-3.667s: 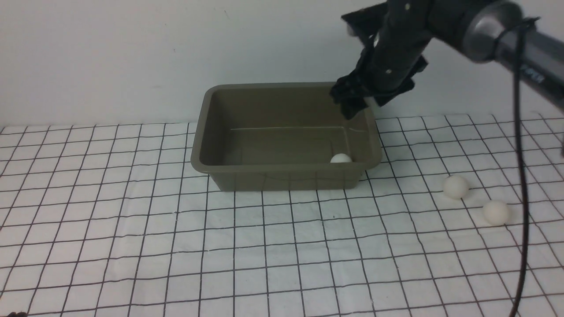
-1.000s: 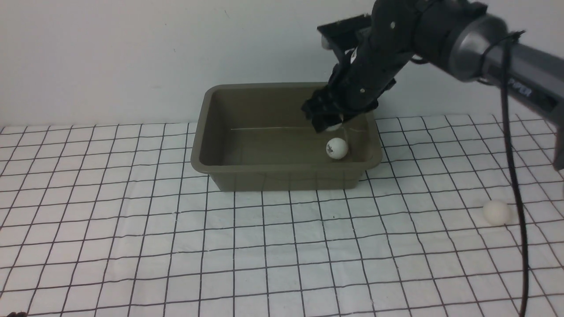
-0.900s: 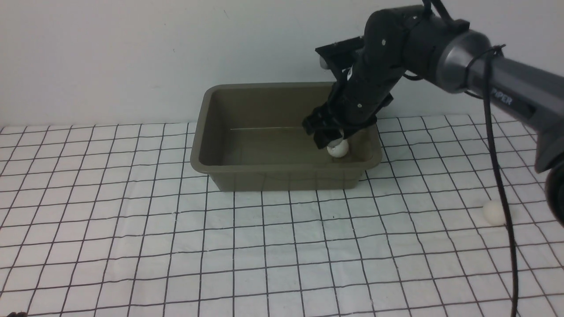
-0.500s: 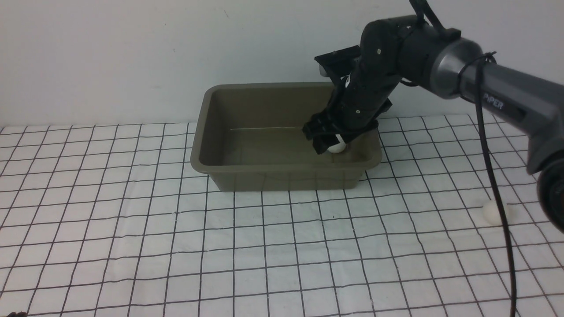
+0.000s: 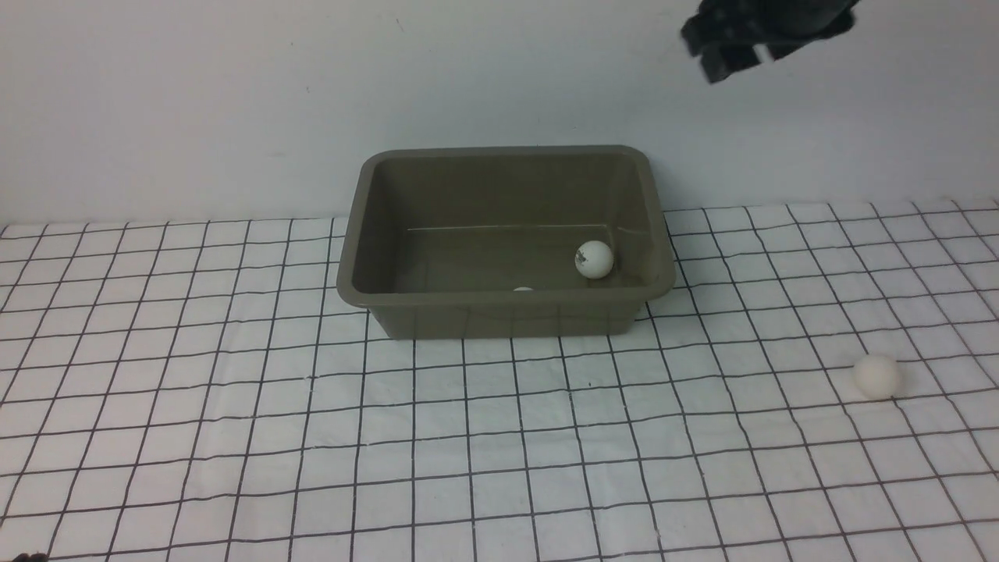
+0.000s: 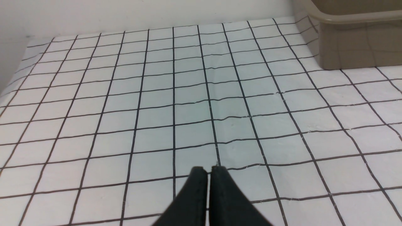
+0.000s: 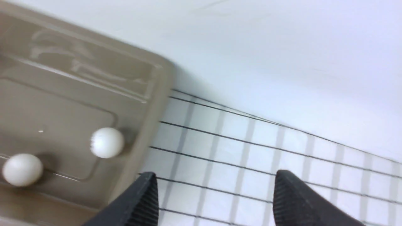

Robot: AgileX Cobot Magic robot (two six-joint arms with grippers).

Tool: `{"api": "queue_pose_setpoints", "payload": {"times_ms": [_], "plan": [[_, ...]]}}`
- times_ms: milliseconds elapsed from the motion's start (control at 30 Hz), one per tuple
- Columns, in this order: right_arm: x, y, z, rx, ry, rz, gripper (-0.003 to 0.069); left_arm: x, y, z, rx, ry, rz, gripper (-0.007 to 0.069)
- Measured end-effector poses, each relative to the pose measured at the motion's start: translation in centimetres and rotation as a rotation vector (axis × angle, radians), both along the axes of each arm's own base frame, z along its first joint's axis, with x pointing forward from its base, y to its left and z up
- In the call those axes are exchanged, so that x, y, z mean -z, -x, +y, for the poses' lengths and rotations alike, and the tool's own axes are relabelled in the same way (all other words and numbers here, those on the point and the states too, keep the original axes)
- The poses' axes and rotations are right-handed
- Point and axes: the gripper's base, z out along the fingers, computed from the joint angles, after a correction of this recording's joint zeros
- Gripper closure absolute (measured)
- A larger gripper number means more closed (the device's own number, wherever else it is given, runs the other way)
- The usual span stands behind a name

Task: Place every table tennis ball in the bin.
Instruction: Use the right arm to clamp the table tennis ball closest to it

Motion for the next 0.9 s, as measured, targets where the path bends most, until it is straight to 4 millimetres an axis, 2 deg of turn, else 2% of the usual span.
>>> {"api": "queue_pose_setpoints", "payload": {"times_ms": [133,267,367,467,567,667,900], "plan": [[-2.3,3.1,-3.6,0.068,-0.004,-0.02,0.021,0.0,0.0,0.0,0.0,0.0,0.0,0.0629],[-1.5,6.2,-6.7,0.119,0.024,0.046,0.021,0.0,0.0,0.0,0.0,0.0,0.0,0.0629],[1.4,8.8,-7.9,0.137,0.046,0.147,0.021,0.0,0.0,0.0,0.0,0.0,0.0,0.0629],[5.0,10.0,-8.0,0.128,0.049,0.189,0.021,0.0,0.0,0.0,0.0,0.0,0.0,0.0629],[9.0,10.3,-8.1,0.132,0.054,0.217,0.021,0.0,0.0,0.0,0.0,0.0,0.0,0.0629],[11.8,10.5,-8.2,0.141,0.06,0.211,0.021,0.0,0.0,0.0,0.0,0.0,0.0,0.0629],[16.4,9.0,-8.1,0.146,0.056,0.216,0.021,0.0,0.0,0.0,0.0,0.0,0.0,0.0629]]}}
